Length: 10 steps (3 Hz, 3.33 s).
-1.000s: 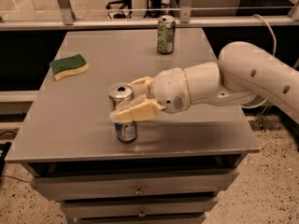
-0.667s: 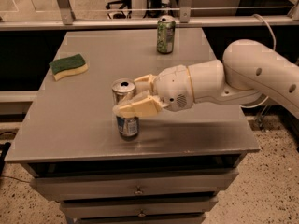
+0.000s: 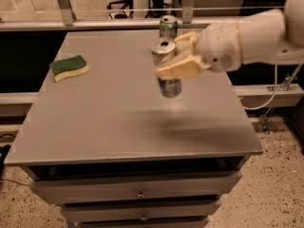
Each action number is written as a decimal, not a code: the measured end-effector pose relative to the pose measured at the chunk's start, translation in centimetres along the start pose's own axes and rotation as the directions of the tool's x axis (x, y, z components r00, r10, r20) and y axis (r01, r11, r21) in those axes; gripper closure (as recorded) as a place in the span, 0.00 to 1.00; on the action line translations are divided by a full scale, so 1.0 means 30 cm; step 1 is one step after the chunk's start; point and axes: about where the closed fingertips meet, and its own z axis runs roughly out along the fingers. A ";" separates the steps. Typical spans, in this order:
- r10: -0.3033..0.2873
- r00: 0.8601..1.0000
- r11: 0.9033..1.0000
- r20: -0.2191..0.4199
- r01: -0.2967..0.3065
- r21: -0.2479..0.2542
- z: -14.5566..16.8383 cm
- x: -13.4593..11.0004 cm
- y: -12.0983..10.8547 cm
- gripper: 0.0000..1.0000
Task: Move redbull can near green can
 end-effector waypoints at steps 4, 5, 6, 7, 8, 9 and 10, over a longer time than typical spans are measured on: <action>-0.113 0.990 0.983 0.082 0.099 0.154 -0.141 0.060 -0.279 1.00; -0.152 0.980 0.969 0.127 0.122 0.214 -0.176 0.091 -0.445 1.00; -0.167 0.975 0.955 0.149 0.122 0.270 -0.194 0.121 -0.603 1.00; -0.151 0.979 0.945 0.136 0.102 0.311 -0.192 0.170 -0.741 1.00; -0.097 0.990 0.940 0.103 0.057 0.337 -0.187 0.259 -0.834 1.00; -0.053 0.994 0.937 0.098 0.016 0.348 -0.180 0.326 -0.879 1.00; -0.024 0.993 0.935 0.111 -0.017 0.353 -0.160 0.370 -0.915 1.00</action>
Offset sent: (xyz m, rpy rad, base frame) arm 0.0116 -0.0196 0.0169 -0.0189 -0.0478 -0.0417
